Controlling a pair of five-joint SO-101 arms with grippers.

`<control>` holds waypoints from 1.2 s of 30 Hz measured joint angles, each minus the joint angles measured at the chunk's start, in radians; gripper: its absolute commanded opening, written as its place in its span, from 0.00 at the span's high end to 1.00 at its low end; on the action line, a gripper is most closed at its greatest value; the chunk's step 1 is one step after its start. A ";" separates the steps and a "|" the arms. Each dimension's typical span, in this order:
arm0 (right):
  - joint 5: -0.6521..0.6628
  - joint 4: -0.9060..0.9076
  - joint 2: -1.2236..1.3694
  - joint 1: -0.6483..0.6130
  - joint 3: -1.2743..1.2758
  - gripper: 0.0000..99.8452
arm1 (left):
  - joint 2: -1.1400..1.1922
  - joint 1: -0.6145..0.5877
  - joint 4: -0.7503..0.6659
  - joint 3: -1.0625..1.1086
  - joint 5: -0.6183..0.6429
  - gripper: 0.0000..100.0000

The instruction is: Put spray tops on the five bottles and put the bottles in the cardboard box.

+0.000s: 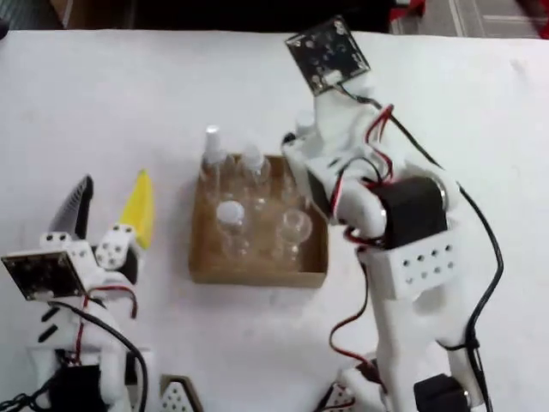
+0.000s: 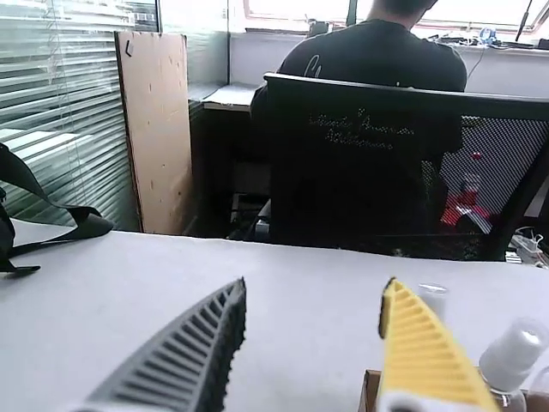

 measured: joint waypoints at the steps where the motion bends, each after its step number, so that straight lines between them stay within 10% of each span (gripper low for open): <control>1: 0.000 -0.002 -0.011 -0.011 0.000 0.98 | 0.000 0.000 0.000 0.000 0.000 0.76; 36: 0.000 0.000 -0.210 -0.080 0.140 0.98 | 0.000 0.000 0.000 0.000 0.000 0.76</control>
